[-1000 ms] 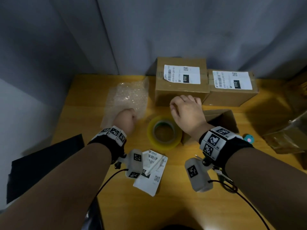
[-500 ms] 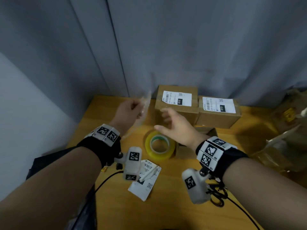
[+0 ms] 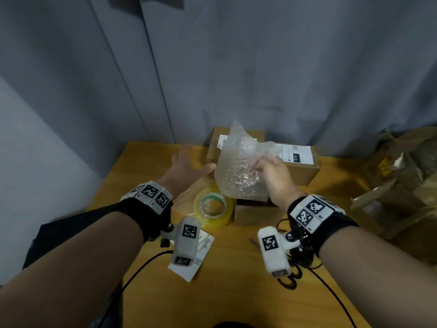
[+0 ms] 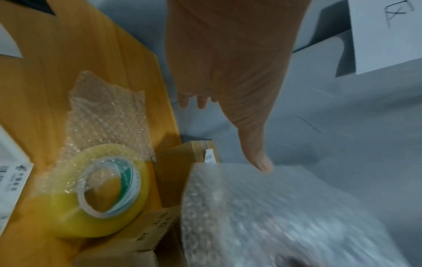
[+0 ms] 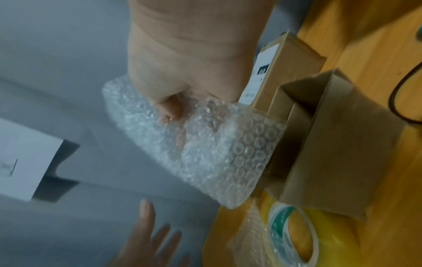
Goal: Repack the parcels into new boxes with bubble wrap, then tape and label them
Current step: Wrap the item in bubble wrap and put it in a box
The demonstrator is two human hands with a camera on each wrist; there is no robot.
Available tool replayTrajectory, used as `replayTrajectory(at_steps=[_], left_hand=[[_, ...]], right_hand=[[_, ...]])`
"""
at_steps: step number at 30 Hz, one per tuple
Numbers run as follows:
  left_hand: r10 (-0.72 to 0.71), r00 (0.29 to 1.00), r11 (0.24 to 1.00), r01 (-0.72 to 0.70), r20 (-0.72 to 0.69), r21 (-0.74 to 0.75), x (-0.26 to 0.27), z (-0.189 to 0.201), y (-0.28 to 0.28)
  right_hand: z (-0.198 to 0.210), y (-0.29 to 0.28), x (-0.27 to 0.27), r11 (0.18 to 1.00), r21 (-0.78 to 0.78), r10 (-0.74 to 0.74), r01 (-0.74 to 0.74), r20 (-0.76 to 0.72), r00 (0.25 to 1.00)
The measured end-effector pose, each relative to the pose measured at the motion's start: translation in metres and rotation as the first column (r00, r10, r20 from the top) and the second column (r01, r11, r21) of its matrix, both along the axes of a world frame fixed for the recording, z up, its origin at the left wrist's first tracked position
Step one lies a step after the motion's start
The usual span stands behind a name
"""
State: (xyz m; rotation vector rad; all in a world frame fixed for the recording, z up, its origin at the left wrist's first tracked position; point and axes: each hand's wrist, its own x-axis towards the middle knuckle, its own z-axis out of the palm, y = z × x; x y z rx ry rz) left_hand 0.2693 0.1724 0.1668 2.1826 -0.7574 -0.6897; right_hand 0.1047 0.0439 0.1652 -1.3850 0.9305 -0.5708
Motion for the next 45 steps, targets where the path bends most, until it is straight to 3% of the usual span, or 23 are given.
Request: replayTrajectory(at_steps=[2,6,8,11,13,17,21,23,24,25,26,27,28,29,31,32,34,38,40,43,45], left_hand=[[-0.038,0.998,0.997,0.041,-0.056,0.059,-0.005,0.000,-0.002],[-0.167,0.959,0.983,0.145,-0.231,-0.109,-0.025,0.007,-0.020],[-0.279,0.915,0.950,0.218,-0.292,-0.225,-0.036,0.006,-0.036],[-0.389,0.832,0.919,0.320,-0.395,-0.231,-0.057,0.009,-0.052],[-0.426,0.819,0.902,0.351,-0.384,-0.252,-0.070,0.011,-0.059],[-0.260,0.944,0.936,0.195,-0.202,-0.295,-0.090,0.011,-0.069],[-0.147,0.987,0.951,0.122,-0.068,-0.284,-0.093,0.003,-0.066],[-0.024,0.999,0.937,0.007,-0.046,-0.348,-0.095,0.001,-0.060],[0.023,0.992,0.902,-0.074,-0.125,-0.426,-0.096,-0.001,-0.058],[0.011,0.956,0.851,-0.163,-0.293,-0.500,-0.097,-0.002,-0.056],[-0.045,0.881,0.812,-0.243,-0.472,-0.531,-0.099,-0.002,-0.054],[-0.096,0.795,0.805,-0.292,-0.599,-0.516,-0.098,-0.004,-0.053],[-0.113,0.758,0.845,-0.267,-0.642,-0.463,-0.097,-0.006,-0.052],[-0.125,0.769,0.893,-0.188,-0.627,-0.409,-0.097,-0.008,-0.052],[-0.128,0.899,0.950,-0.010,-0.419,-0.313,-0.098,-0.010,-0.053],[-0.096,0.957,0.964,0.020,-0.275,-0.265,-0.095,-0.012,-0.055],[-0.039,0.993,0.971,0.012,-0.108,-0.240,-0.088,-0.016,-0.058],[-0.057,0.997,0.973,0.041,-0.060,-0.229,-0.073,-0.016,-0.060],[-0.126,0.991,0.977,0.119,-0.033,-0.177,-0.064,-0.022,-0.061],[-0.188,0.973,0.972,0.165,-0.137,-0.165,-0.060,-0.031,-0.066],[-0.227,0.970,0.968,0.214,-0.086,-0.134,-0.063,-0.034,-0.069]], right_hand=[[0.003,-0.011,-0.015,0.990,0.109,-0.098,0.092,0.051,0.994],[0.014,-0.031,-0.045,0.972,0.207,-0.148,0.116,0.148,0.978],[0.021,-0.039,-0.062,0.973,0.208,-0.134,0.098,0.166,0.977],[0.024,-0.048,-0.084,0.984,0.172,-0.077,0.044,0.188,0.979],[0.021,-0.054,-0.097,0.992,0.100,-0.093,0.079,0.142,0.985],[0.005,-0.065,-0.120,0.973,-0.126,-0.197,0.191,-0.037,0.980],[-0.012,-0.063,-0.127,0.987,-0.086,-0.133,0.132,-0.008,0.991],[-0.016,-0.060,-0.125,0.994,-0.021,-0.110,0.110,-0.001,0.994],[-0.017,-0.059,-0.122,0.992,0.013,-0.124,0.124,0.019,0.992],[-0.018,-0.057,-0.119,0.986,0.073,-0.152,0.148,0.056,0.987],[-0.018,-0.055,-0.116,0.973,0.163,-0.183,0.165,0.102,0.978],[-0.019,-0.052,-0.113,0.950,0.272,-0.201,0.155,0.151,0.968],[-0.019,-0.048,-0.108,0.926,0.355,-0.197,0.127,0.167,0.966],[-0.019,-0.045,-0.105,0.913,0.400,-0.160,0.086,0.157,0.975],[-0.020,-0.039,-0.098,0.936,0.351,-0.008,-0.010,0.051,0.999],[-0.019,-0.037,-0.094,0.953,0.297,0.070,-0.062,-0.015,0.997],[-0.021,-0.038,-0.091,0.971,0.223,0.104,-0.083,-0.083,0.991],[-0.025,-0.055,-0.091,0.958,0.271,-0.118,0.095,0.072,0.990],[-0.027,-0.062,-0.089,0.962,0.257,-0.110,0.088,0.074,0.991],[-0.029,-0.064,-0.079,0.999,0.024,0.050,-0.047,-0.154,0.987],[-0.031,-0.061,-0.076,0.969,-0.125,0.150,-0.212,-0.383,0.912]])
